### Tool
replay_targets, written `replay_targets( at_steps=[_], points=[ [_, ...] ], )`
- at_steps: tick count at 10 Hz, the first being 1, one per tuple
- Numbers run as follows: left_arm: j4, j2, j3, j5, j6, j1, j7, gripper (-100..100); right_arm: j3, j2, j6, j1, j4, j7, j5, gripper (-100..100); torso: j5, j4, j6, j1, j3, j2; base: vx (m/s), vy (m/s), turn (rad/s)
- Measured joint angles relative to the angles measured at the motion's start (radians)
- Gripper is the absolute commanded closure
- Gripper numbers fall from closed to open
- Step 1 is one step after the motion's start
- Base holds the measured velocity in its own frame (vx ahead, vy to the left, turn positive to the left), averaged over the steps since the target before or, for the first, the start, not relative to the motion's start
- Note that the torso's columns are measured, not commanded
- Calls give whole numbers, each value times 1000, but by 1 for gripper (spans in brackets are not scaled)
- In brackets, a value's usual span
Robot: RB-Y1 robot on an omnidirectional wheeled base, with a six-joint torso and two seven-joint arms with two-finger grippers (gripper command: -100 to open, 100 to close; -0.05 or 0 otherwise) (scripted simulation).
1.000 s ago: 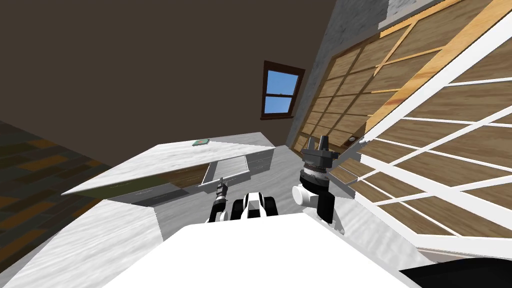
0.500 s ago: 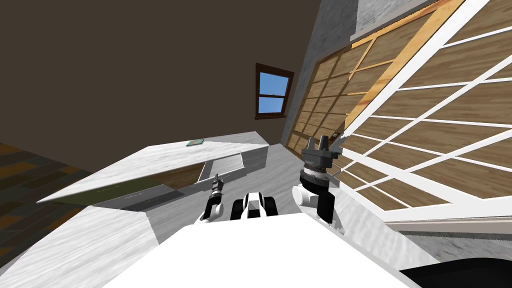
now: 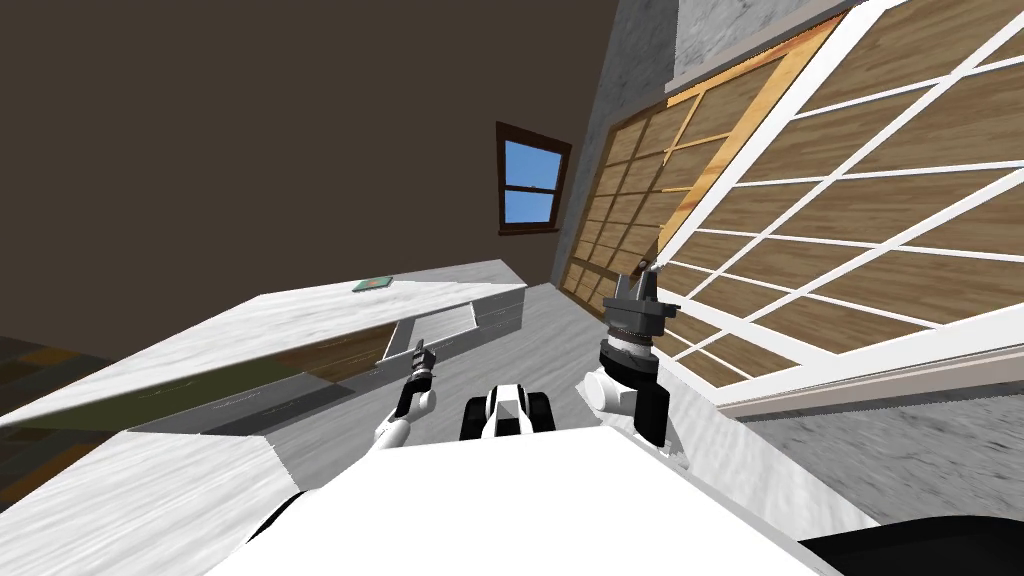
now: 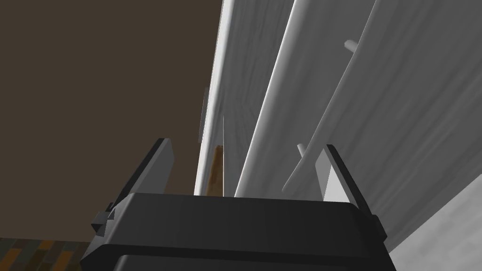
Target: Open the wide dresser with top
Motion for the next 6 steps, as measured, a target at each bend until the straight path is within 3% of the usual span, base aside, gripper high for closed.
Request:
replay_targets(
  at_steps=[1,6],
  points=[
    [2,2,3,3,10,0,-3,0,0,0,0,0,0,0,0,0,1,-1,-1,1,-1,-2,-11,-4,8],
    [10,-2,1,3,18,8,-4,0,0,0,0,0,0,0,0,0,5,-7,-3,8,-4,-7,-1,0,0]
  ],
)
